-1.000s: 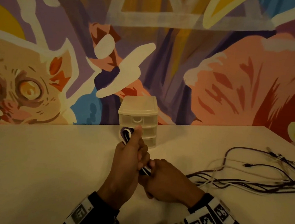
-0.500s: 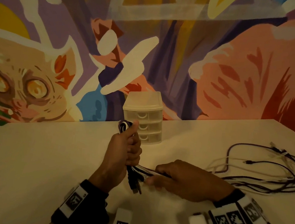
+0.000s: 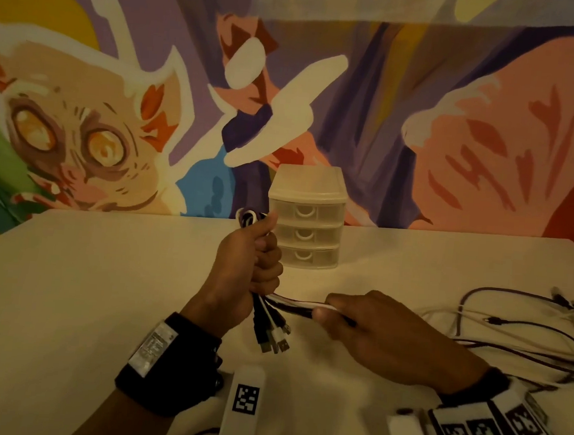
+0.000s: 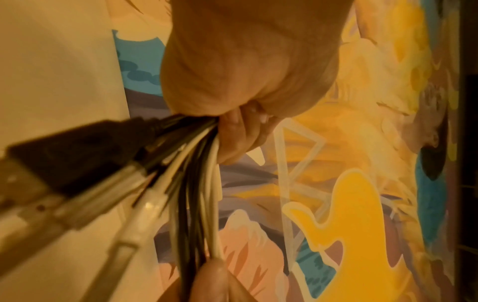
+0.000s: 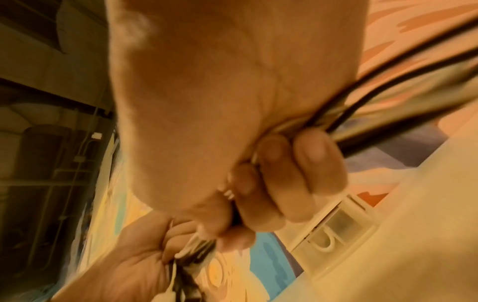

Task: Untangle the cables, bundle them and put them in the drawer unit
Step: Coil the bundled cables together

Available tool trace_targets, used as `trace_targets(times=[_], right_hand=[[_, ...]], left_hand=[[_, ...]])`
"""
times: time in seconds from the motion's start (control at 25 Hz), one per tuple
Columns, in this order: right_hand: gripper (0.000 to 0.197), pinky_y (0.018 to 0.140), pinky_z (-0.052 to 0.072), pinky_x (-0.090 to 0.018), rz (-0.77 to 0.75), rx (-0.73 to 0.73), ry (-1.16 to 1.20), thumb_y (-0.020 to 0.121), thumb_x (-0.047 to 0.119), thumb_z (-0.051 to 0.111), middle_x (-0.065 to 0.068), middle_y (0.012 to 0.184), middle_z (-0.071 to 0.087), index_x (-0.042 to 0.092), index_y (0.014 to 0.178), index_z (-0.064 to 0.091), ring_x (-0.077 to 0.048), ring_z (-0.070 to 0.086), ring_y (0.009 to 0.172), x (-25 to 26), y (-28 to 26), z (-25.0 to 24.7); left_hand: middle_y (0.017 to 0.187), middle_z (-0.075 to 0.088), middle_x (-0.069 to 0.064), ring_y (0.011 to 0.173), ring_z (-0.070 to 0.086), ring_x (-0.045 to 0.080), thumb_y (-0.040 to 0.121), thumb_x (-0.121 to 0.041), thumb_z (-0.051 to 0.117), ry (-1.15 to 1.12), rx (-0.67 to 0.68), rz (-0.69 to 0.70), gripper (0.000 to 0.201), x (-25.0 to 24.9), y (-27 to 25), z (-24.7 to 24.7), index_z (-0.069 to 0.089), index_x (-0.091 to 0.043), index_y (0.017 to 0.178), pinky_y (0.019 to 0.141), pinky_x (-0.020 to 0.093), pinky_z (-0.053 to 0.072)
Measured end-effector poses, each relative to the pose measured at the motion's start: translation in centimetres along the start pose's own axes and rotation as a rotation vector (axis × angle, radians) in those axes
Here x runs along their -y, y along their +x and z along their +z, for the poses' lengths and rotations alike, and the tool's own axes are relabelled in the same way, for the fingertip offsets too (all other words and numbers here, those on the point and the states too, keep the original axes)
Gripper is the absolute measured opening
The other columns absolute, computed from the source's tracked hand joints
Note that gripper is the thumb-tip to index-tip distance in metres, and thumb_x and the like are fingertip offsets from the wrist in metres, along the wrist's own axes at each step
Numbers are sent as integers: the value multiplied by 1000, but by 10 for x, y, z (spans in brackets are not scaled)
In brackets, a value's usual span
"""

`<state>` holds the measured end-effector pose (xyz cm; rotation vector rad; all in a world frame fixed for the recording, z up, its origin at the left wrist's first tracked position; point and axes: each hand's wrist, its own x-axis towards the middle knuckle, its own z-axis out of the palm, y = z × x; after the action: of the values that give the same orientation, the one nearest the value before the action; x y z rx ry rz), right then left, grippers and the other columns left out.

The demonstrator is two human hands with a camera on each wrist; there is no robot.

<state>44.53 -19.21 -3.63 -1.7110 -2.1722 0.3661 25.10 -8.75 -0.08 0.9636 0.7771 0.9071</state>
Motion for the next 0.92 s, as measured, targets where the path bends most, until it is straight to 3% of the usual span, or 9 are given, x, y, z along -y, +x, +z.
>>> trace_targets(times=[0.08, 0.2, 0.36, 0.44, 0.52, 0.68, 0.76, 0.84, 0.92], right_hand=[[63, 69, 49, -26, 35, 71, 120, 99, 77, 26, 3, 73, 64, 25, 85, 59, -8, 59, 67, 6, -3, -3], [56, 66, 42, -21, 49, 109, 151, 101, 72, 28, 9, 66, 56, 28, 82, 57, -4, 52, 61, -8, -5, -6], [44, 65, 38, -28, -18, -75, 4, 110, 58, 31, 5, 61, 49, 39, 74, 49, -13, 48, 59, -12, -1, -6], [47, 61, 39, -24, -17, -106, 64, 105, 65, 34, 8, 64, 57, 31, 81, 56, -10, 53, 59, -16, -2, -8], [43, 60, 40, -24, -25, -52, 45, 101, 69, 32, 15, 70, 61, 34, 90, 55, -7, 56, 64, -19, -5, -10], [34, 60, 38, -24, -128, -157, -95, 104, 65, 26, 11, 60, 50, 42, 87, 45, -9, 53, 61, -16, -7, -15], [28, 60, 39, -20, -142, -255, -62, 107, 59, 32, 12, 59, 51, 50, 83, 43, -7, 55, 61, -15, -8, -21], [31, 60, 37, -19, -110, -290, -6, 106, 59, 33, 11, 66, 58, 46, 81, 46, -9, 58, 64, -17, -10, -28], [35, 59, 36, -19, -88, -257, 18, 104, 60, 32, 16, 69, 60, 40, 80, 48, -11, 58, 64, -21, -11, -28]], left_hand=[[52, 25, -6, 40, 19, 7, 105, -45, 62, -24, -43, 29, 59, -4, -2, -3, 37, -23, 55, 38, 21, 15], [52, 25, -6, 40, 19, 7, 104, -44, 63, -11, -104, 75, 58, -9, -1, -9, 39, -24, 55, 38, 21, 15], [53, 28, -6, 41, 21, 7, 105, -42, 63, -15, -132, 90, 57, -13, 0, -14, 41, -24, 55, 37, 20, 17], [53, 29, -6, 41, 22, 7, 105, -42, 62, 18, -150, 98, 56, -13, -2, -13, 41, -23, 57, 38, 21, 18], [54, 30, -5, 43, 23, 8, 106, -43, 61, 60, -189, 119, 54, -11, -2, -14, 41, -23, 60, 40, 22, 19], [58, 31, -4, 49, 23, 9, 106, -56, 56, 206, -186, 174, 55, -2, -2, -10, 39, -26, 63, 44, 24, 21], [59, 41, -1, 47, 31, 9, 105, -66, 47, 342, -151, 218, 58, 6, -6, 0, 44, -23, 65, 43, 24, 34], [62, 55, 5, 46, 45, 12, 103, -71, 38, 417, -129, 244, 65, 11, -11, 9, 53, -17, 72, 47, 28, 52], [61, 49, 6, 46, 41, 14, 101, -74, 36, 389, -117, 235, 66, 15, -11, 11, 50, -17, 72, 44, 27, 44]])
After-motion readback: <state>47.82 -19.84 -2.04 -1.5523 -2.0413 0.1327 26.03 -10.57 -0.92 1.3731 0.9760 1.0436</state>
